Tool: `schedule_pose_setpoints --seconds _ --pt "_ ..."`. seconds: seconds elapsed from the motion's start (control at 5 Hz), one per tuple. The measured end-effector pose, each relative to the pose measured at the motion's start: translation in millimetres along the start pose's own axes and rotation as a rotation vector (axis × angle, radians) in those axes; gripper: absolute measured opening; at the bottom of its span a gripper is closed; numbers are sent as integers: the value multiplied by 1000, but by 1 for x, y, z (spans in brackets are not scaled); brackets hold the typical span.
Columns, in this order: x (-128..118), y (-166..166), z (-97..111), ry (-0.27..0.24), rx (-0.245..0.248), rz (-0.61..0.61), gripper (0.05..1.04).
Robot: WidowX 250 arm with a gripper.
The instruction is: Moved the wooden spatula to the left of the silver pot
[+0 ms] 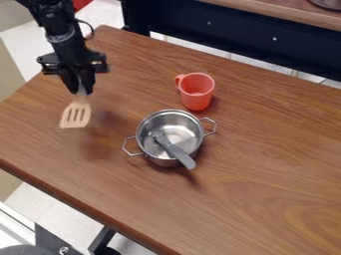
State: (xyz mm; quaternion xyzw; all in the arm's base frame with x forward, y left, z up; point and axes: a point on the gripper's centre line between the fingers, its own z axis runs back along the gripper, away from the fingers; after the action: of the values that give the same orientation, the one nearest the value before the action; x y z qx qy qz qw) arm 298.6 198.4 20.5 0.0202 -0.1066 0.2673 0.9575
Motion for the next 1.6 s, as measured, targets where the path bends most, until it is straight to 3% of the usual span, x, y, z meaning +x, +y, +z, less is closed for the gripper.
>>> schedule_pose_setpoints --seconds 0.4,0.6,1.0,1.2,1.4,1.6 --pt "2 -7 17 31 131 410 254" --pt "7 -15 20 91 120 655 254" --pt "16 -5 19 144 -3 1207 254" --pt "19 7 18 120 2 1458 254" --pt "19 18 13 24 69 1697 254" --pt "13 19 -2 52 122 1887 254"
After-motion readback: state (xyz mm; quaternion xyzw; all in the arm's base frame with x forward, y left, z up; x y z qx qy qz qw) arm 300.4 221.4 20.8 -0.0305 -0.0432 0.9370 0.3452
